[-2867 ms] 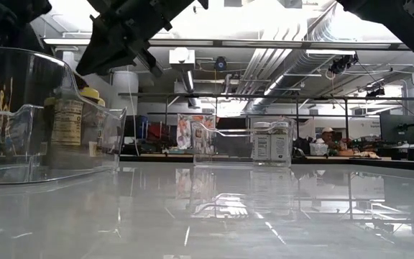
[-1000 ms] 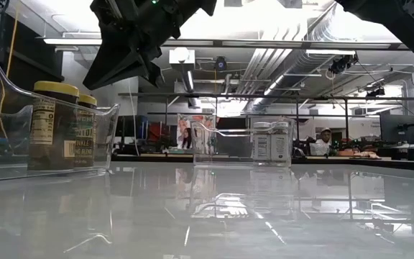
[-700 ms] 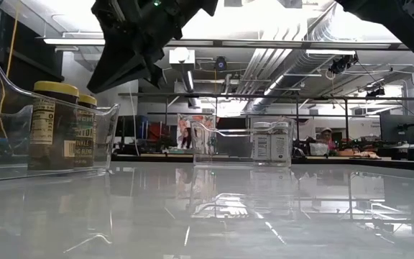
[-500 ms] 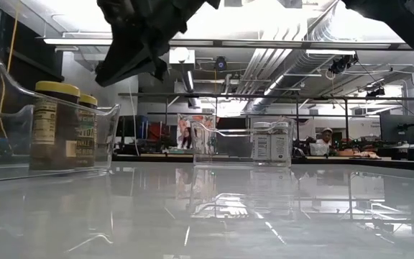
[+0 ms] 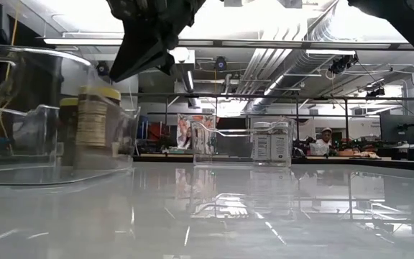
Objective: Sort spices by type
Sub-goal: Put the yellow seasoning bottle into the left transparent bin
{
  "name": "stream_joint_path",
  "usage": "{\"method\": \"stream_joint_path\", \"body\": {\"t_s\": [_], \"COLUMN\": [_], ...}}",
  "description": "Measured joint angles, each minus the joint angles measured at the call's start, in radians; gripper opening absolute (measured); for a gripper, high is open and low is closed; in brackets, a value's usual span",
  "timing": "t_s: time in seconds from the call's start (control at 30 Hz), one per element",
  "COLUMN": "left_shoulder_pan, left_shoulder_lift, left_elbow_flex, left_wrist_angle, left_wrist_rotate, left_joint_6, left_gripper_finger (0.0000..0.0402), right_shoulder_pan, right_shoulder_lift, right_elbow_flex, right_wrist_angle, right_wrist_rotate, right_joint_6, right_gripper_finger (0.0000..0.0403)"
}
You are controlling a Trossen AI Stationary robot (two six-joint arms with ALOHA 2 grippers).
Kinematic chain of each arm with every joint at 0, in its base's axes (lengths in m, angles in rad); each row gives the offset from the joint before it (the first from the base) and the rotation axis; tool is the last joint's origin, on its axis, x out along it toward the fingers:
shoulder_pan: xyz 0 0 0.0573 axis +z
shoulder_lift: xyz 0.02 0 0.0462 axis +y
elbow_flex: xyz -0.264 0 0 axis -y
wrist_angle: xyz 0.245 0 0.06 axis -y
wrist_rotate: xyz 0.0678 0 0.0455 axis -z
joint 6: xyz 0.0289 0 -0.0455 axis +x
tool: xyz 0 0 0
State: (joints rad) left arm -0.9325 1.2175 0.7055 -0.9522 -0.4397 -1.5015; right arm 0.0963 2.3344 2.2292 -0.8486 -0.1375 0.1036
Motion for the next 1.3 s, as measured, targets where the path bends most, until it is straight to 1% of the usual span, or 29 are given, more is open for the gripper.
{"method": "stream_joint_path", "body": {"t_s": [0.2,0.33,0.57,0.67,1.3], "left_shoulder_pan": [0.045,0.05,0.05,0.05,0.05], "left_shoulder_lift": [0.0,0.0,0.0,0.0,0.0], "left_elbow_flex": [0.0,0.0,0.0,0.0,0.0], "left_wrist_angle": [0.017,0.015,0.015,0.015,0.015], "left_wrist_rotate": [0.007,0.012,0.012,0.012,0.005], "left_joint_6": [0.079,0.083,0.082,0.082,0.083], "left_gripper_finger": [0.0,0.0,0.0,0.0,0.0], "right_shoulder_pan": [-0.001,-0.002,-0.014,-0.019,-0.023], "right_shoulder_lift": [0.0,0.0,0.0,0.0,0.016], "right_elbow_flex": [0.0,0.0,0.0,0.0,0.0], "right_wrist_angle": [-0.022,-0.035,-0.052,-0.075,-0.042], "right_wrist_rotate": [0.037,0.077,0.085,0.11,0.091], "right_joint_6": [-0.02,-0.035,-0.047,-0.059,-0.058], "right_gripper_finger": [0.0,0.0,0.0,0.0,0.0]}}
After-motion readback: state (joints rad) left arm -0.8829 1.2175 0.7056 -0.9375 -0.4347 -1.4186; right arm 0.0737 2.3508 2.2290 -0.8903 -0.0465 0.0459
